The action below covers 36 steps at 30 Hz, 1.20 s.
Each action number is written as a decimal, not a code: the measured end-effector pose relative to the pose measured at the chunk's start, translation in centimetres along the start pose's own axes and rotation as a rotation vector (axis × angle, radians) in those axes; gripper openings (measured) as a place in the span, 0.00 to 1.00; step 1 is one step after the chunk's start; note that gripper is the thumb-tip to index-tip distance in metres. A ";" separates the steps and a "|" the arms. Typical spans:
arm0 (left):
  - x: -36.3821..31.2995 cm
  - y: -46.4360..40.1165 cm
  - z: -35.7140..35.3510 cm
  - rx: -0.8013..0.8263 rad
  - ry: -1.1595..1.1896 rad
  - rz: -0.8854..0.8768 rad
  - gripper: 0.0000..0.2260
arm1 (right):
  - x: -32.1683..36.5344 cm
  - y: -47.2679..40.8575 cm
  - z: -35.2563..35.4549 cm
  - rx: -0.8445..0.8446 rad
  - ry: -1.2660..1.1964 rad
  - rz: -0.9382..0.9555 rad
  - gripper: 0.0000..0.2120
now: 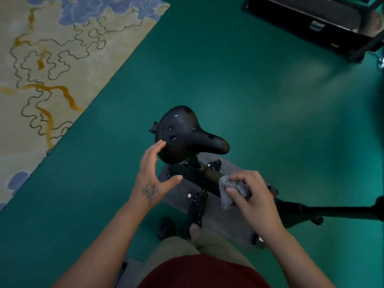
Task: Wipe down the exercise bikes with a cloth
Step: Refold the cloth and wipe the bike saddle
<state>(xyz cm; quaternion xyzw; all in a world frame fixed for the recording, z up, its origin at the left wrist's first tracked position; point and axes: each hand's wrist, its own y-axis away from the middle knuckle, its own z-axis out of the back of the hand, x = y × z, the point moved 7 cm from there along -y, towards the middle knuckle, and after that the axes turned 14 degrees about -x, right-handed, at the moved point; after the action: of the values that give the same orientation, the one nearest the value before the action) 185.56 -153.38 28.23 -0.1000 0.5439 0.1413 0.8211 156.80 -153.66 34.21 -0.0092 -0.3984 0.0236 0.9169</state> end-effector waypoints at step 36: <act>5.9 -4.4 -4.0 -0.337 0.030 0.251 0.48 | 0.0 -17.2 -8.1 0.140 -0.004 0.286 0.15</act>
<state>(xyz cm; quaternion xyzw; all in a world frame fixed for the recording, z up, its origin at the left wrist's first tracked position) 185.81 -158.07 21.28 -0.1696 0.5331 0.3298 0.7604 163.31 -170.84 29.27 -0.0021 -0.3922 0.1816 0.9018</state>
